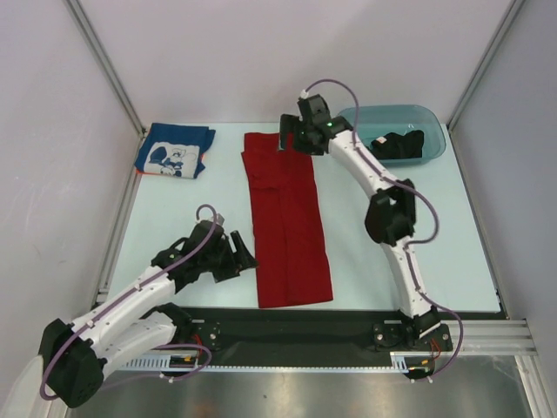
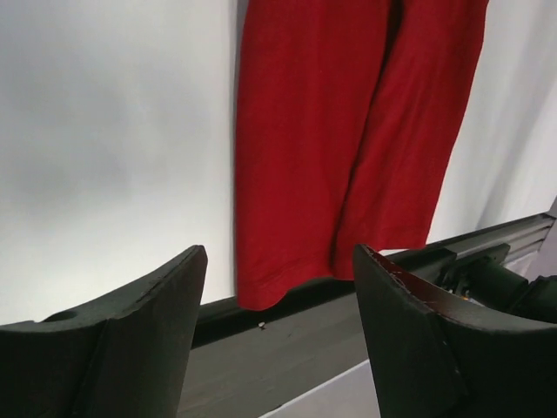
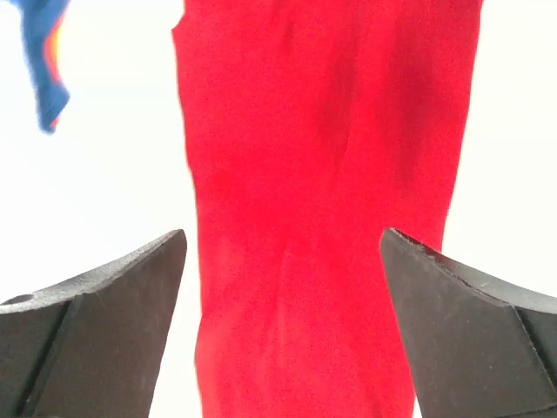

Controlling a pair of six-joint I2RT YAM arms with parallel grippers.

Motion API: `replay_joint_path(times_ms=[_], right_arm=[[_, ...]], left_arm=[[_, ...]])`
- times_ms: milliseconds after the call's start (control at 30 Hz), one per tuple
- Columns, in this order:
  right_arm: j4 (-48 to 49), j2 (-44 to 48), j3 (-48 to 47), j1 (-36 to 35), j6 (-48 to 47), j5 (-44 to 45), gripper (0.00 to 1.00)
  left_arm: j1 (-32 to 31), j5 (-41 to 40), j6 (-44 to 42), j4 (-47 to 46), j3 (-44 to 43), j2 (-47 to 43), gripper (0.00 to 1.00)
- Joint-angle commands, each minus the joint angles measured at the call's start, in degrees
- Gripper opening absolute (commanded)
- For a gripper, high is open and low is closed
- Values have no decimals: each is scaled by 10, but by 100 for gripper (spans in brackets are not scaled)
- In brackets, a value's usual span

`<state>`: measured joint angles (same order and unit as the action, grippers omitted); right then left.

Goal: Fold and stack the t-shirts
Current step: Fold the tshirt

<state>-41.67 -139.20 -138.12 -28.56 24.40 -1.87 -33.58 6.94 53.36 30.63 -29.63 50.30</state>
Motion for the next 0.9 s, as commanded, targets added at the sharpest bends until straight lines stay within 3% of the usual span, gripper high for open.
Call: replay_joint_path(times_ms=[0,167,200,233,433,633,867], right_arm=[[-89,197,119,-16,13,-40,100],[-95,401,417,-53,-13,-29,100],[-85,433,516,-55,-8,-35,99],[-68,498,557,-55,-2,-44,98],[-17,646,810,-56,29,-120,87],[43,713,931,-55,66,-189,75],[102,723,1018,-55,92,-225,70]], left_arm=[[-9,24,46,-45,11,10,73],[-18,41,99,-42,34,24,67],[-24,40,113,-38,36,26,66],[-35,38,119,-35,36,30,66],[-101,35,185,-28,36,89,63],[-145,27,241,-19,39,145,52],[-156,7,274,-5,52,126,50]])
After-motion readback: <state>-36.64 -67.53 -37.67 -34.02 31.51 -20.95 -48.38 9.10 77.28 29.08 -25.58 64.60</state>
